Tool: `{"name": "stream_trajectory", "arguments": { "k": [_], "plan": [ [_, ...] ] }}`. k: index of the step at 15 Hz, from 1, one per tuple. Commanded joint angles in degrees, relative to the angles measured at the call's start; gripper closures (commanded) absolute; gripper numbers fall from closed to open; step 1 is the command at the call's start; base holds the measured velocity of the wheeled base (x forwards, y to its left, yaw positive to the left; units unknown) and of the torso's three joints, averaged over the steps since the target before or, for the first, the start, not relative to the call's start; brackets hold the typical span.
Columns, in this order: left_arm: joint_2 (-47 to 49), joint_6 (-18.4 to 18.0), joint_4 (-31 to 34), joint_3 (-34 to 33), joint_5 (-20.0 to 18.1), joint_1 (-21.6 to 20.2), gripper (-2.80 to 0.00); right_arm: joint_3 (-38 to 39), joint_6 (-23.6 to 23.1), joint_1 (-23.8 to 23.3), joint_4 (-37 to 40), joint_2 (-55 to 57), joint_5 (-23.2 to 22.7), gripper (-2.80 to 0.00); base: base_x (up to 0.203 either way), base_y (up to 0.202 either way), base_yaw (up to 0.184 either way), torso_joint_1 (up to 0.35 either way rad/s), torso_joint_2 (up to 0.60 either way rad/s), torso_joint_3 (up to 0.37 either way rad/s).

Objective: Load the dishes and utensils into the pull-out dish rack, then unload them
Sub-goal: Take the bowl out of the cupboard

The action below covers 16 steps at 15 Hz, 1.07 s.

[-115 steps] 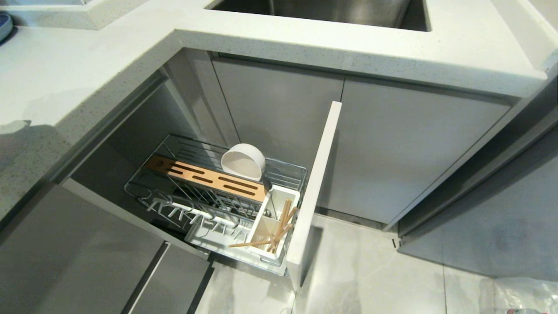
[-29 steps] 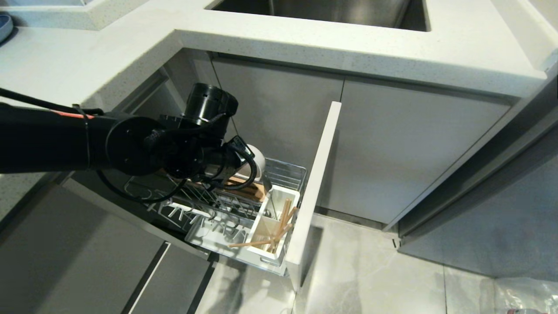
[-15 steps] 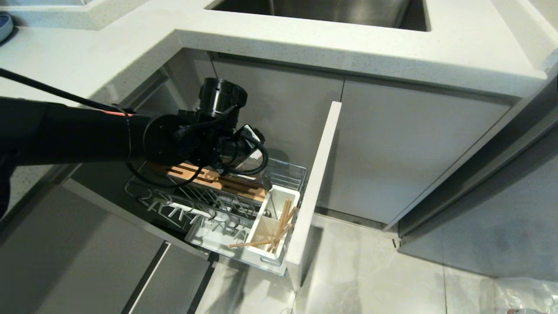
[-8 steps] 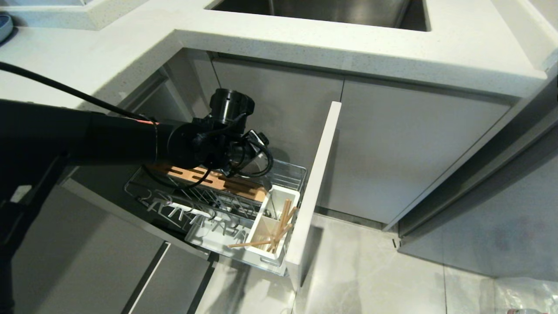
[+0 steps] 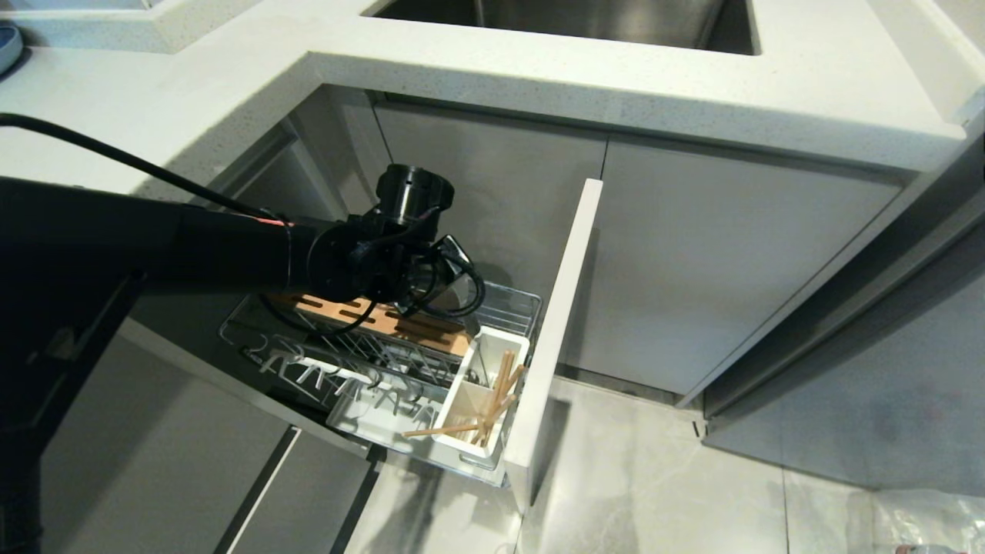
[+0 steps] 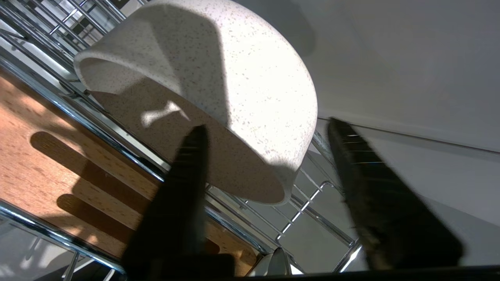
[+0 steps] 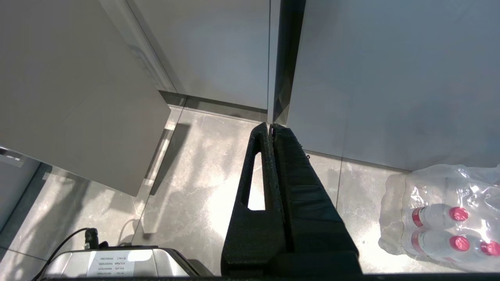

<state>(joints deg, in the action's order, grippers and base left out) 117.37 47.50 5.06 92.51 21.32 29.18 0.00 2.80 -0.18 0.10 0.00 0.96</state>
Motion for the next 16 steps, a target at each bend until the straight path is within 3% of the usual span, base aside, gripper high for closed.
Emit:
{"name": "stream_trajectory", "arguments": {
  "k": [1,9,16],
  "plan": [
    [-0.3,0.31,0.04,-0.14,0.12,0.0,0.0,0.09,0.01,0.01,-0.01,0.0,0.0,0.0,0.0,0.0,0.0,0.0,0.0,0.0],
    [-5.48,0.4,0.22,-1.79,0.12,0.53,0.0,0.09,0.01,0.01,-0.01,0.0,0.0,0.0,0.0,0.0,0.0,0.0,0.0,0.0],
    [-16.12,0.25,0.75,-3.86,0.21,3.64,0.0,0.09,0.01,0.01,-0.01,0.0,0.0,0.0,0.0,0.0,0.0,0.0,0.0,0.0]
  ]
}}
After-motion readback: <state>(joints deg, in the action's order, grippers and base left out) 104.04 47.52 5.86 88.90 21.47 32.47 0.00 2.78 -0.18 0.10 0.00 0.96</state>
